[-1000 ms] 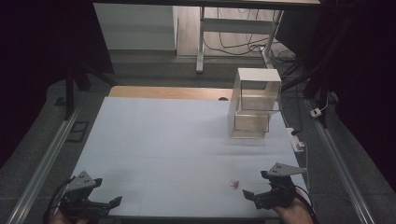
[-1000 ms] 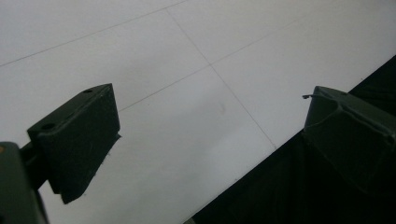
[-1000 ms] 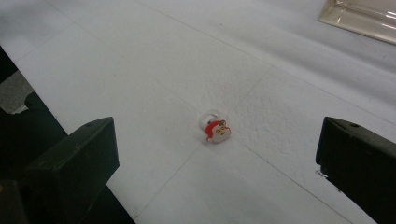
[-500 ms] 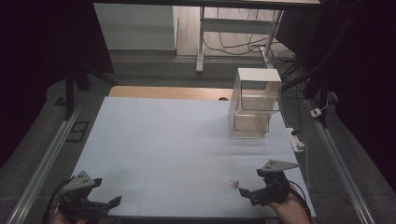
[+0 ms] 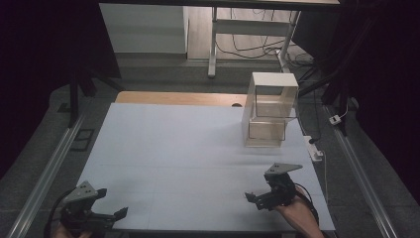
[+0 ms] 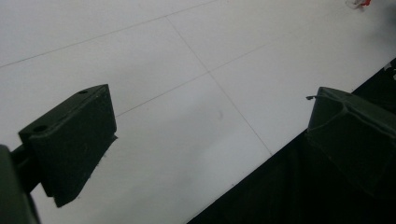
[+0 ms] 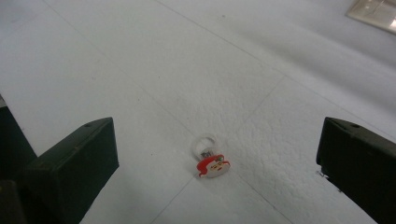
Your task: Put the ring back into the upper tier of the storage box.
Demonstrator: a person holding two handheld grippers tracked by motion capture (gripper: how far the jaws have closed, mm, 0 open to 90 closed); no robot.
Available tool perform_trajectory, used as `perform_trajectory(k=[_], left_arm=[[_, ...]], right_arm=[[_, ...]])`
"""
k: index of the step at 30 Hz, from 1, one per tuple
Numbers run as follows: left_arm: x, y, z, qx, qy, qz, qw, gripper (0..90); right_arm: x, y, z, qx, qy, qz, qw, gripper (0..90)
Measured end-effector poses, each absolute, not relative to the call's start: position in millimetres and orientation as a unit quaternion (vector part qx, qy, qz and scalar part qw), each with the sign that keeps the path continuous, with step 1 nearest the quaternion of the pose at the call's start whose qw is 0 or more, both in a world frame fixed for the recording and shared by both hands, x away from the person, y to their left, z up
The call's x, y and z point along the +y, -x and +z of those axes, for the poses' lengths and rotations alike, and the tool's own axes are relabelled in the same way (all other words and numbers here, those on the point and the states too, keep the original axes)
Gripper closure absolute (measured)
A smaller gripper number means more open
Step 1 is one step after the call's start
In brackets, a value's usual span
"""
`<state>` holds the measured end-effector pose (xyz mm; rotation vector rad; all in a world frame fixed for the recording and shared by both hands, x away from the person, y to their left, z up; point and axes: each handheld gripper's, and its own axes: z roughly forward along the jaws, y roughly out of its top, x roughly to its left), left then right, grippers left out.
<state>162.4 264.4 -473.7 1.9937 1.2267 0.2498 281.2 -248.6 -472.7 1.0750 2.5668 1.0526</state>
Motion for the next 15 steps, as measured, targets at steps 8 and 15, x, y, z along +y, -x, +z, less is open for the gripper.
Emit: perform_trajectory(k=[8, 15], left_arm=[[264.5, -162.4, -473.7, 0.481, -0.782, 0.098, 0.385, 1.4], [264.7, -162.4, -473.8, 0.481, -0.782, 0.097, 0.385, 1.4]], right_arm=[[-239.2, -292.0, -485.6, 0.875, -0.349, 0.326, 0.075, 0.0], [-230.3, -297.9, -500.8, 0.896, -0.326, 0.291, 0.07, 0.0]])
